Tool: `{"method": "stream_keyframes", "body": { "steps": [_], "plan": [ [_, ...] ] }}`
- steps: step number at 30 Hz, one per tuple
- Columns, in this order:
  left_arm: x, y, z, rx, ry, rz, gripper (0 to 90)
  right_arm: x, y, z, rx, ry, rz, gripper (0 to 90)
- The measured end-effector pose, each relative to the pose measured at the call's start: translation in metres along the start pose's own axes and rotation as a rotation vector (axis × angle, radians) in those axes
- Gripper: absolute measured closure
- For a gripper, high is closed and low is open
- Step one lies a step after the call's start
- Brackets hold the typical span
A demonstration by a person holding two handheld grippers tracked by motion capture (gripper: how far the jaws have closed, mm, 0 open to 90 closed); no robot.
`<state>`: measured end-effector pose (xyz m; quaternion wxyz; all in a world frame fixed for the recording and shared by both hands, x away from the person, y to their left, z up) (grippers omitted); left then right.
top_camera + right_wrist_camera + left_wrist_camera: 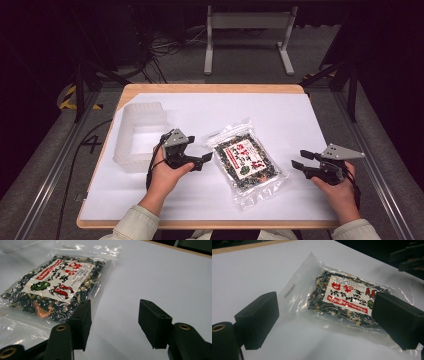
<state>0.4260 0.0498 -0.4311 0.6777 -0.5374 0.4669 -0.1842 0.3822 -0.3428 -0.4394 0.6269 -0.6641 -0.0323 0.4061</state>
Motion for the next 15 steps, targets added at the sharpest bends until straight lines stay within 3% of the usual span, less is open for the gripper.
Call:
{"method": "stream_keyframes", "body": {
  "steps": [5, 9, 15],
  "plan": [
    [0.004, -0.004, 0.001, 0.005, -0.003, 0.006, 7.3, -0.004, -0.001, 0.001, 0.000, 0.006, -0.022, 45.2],
    [0.009, -0.012, 0.006, -0.014, -0.004, -0.017, 7.7, -0.006, 0.003, 0.002, 0.000, 0.011, -0.011, 44.9],
    [0.020, -0.021, 0.013, -0.010, -0.013, -0.044, 7.8, -0.011, 0.007, 0.003, 0.004, 0.018, -0.013, 44.5]
  ]
}}
Point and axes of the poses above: each handheld gripper's, and its own axes: x roughly forward along the jaws, y roughly out of its underside, z roughly to its left, the point moved 5 cm from there along x, roughly forward along the jaws, and after that the axes turned 9 degrees about x, right-handed, at the moved point
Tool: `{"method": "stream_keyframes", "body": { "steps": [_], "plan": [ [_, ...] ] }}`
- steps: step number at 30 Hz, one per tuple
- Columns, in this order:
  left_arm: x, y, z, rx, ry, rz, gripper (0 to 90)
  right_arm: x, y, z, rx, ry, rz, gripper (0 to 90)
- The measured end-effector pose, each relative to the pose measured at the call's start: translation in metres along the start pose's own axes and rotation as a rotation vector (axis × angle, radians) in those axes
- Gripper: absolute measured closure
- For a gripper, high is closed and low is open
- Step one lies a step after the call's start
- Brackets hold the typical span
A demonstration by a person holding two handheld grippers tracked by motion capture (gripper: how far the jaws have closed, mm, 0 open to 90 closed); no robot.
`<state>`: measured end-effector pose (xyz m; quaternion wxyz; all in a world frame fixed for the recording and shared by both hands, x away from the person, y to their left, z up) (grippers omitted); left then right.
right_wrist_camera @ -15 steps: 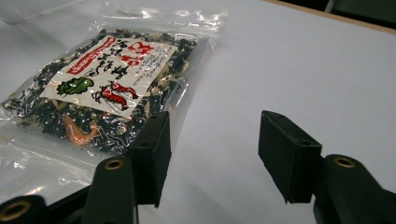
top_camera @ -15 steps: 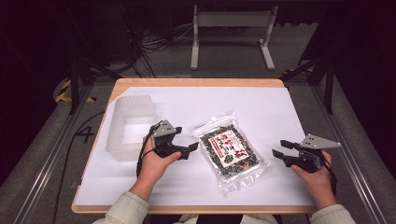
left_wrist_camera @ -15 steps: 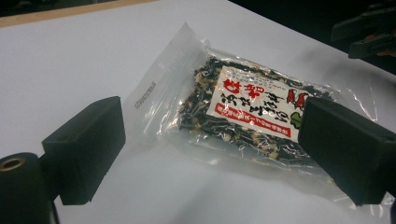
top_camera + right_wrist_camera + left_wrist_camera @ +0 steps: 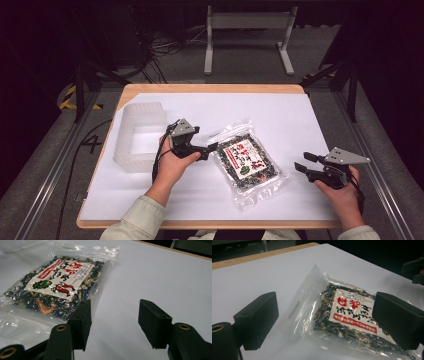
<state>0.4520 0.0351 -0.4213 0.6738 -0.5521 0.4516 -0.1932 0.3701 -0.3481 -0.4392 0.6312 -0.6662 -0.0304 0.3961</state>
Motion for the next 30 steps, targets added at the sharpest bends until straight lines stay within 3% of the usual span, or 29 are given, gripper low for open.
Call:
{"method": "stream_keyframes", "body": {
  "steps": [1, 2, 10, 18, 27, 30],
  "plan": [
    [0.005, -0.001, 0.002, -0.016, 0.002, -0.014, 7.9, -0.001, 0.001, 0.000, 0.001, 0.002, 0.000, 44.4],
    [0.007, 0.000, 0.003, -0.010, 0.000, 0.002, 7.8, -0.001, 0.001, 0.000, 0.001, 0.003, 0.000, 44.2],
    [0.031, -0.002, 0.010, -0.023, 0.006, -0.007, 8.7, -0.010, 0.008, 0.000, 0.008, 0.022, 0.004, 43.5],
    [0.045, 0.011, 0.021, -0.044, -0.006, 0.039, 8.7, -0.017, 0.013, -0.001, 0.015, 0.036, 0.003, 43.2],
    [0.055, 0.028, 0.029, -0.106, -0.021, 0.155, 9.2, -0.019, 0.015, 0.003, 0.005, 0.032, 0.013, 42.3],
    [0.056, 0.030, 0.030, -0.106, -0.028, 0.176, 9.3, -0.018, 0.015, 0.005, 0.001, 0.029, 0.016, 42.1]
  ]
}}
Point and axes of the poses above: each handheld gripper's, and its own axes: x roughly forward along the jaws, y roughly out of its underside, z roughly to its left, the point moved 5 cm from there along x, roughly forward along the jaws, and after that the axes turned 9 degrees about x, right-handed, at the moved point
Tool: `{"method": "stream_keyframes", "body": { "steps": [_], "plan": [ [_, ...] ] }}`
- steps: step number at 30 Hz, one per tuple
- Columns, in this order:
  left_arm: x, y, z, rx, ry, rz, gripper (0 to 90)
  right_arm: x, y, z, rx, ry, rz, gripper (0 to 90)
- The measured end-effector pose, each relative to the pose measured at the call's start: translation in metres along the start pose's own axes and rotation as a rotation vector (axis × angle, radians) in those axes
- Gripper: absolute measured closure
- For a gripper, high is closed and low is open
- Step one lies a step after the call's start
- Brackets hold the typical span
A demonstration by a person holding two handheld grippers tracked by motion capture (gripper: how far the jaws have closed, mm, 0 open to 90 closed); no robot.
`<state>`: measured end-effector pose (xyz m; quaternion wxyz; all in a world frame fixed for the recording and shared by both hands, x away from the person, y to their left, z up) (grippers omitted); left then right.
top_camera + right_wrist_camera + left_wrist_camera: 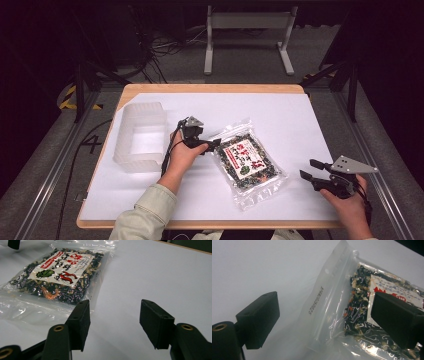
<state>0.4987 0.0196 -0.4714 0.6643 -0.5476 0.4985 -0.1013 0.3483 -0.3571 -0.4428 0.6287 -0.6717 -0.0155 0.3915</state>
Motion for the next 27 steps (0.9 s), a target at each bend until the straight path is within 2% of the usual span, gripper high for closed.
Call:
{"method": "stream_keyframes", "body": {
  "steps": [1, 8, 13, 17, 22, 24, 27],
  "plan": [
    [0.0012, 0.0021, -0.0004, -0.009, 0.001, 0.026, 9.3, 0.0003, 0.0000, 0.0006, -0.003, -0.002, 0.001, 42.0],
    [0.0021, 0.0066, -0.0001, -0.043, 0.037, 0.066, 15.8, 0.0017, -0.0001, 0.0030, -0.013, -0.008, 0.006, 41.4],
    [0.0018, 0.0090, -0.0023, -0.077, 0.092, 0.084, 27.1, 0.0022, 0.0001, 0.0038, -0.016, -0.009, 0.010, 41.1],
    [0.0015, 0.0105, -0.0023, -0.076, 0.105, 0.096, 39.4, 0.0023, 0.0002, 0.0038, -0.015, -0.011, 0.010, 40.9],
    [0.0004, 0.0108, -0.0013, -0.059, 0.086, 0.104, 53.4, 0.0026, 0.0003, 0.0041, -0.016, -0.014, 0.011, 40.7],
    [0.0002, 0.0108, -0.0013, -0.061, 0.075, 0.107, 54.6, 0.0029, 0.0004, 0.0041, -0.015, -0.015, 0.012, 40.6],
    [-0.0003, 0.0096, -0.0025, -0.028, 0.033, 0.117, 61.0, 0.0038, 0.0005, 0.0047, -0.016, -0.019, 0.014, 40.4]
  ]
}}
Point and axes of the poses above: each handheld gripper's, and its own axes: x roughly forward along the jaws, y roughly out of its underside, z roughly to its left, the point moved 5 cm from there along x, roughly forward along the jaws, and after that the axes turned 9 degrees about x, right-handed, at the moved point
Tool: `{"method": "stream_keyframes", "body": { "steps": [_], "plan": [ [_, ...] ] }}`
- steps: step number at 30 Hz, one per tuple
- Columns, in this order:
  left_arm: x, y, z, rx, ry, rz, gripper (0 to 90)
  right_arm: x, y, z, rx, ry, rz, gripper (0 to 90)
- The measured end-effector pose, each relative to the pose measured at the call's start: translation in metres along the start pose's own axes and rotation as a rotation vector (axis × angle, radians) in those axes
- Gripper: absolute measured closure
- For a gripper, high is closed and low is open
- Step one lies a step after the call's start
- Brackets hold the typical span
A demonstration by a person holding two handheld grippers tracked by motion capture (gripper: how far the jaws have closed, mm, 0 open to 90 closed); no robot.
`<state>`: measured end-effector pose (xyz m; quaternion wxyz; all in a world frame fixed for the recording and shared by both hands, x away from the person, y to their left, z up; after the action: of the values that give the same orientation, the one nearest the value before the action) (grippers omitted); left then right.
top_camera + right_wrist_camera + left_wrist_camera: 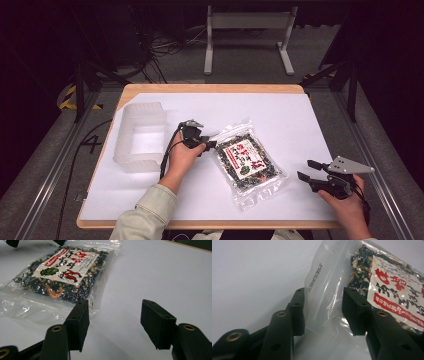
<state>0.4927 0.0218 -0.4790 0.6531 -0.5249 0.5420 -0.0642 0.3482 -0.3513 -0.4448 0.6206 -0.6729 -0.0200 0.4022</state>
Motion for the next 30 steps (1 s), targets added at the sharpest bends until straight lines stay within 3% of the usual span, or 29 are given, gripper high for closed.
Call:
{"method": "stream_keyframes", "body": {
  "steps": [4, 15, 23, 30],
  "plan": [
    [-0.003, 0.000, 0.000, 0.037, -0.030, 0.012, 77.1, 0.000, 0.000, 0.001, -0.004, 0.001, 0.002, 40.4],
    [-0.009, -0.004, -0.005, 0.056, 0.000, -0.017, 89.2, 0.000, -0.001, 0.000, -0.002, -0.001, -0.002, 40.4],
    [-0.031, -0.020, -0.013, 0.054, 0.038, -0.178, 89.4, -0.005, -0.006, -0.001, 0.021, -0.014, -0.023, 40.9],
    [-0.055, -0.035, -0.029, 0.102, 0.062, -0.298, 89.5, -0.014, -0.024, 0.001, 0.059, -0.078, -0.062, 40.6]
  ]
}}
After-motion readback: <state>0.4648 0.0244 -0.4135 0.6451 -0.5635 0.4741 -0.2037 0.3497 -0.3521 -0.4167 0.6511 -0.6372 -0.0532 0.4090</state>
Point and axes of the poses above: each handheld gripper's, and its own axes: x roughly forward along the jaws, y roughly out of its underside, z roughly to its left, the point moved 5 cm from there along x, roughly forward along the jaws, and after that the axes turned 9 degrees about x, right-handed, at the moved point
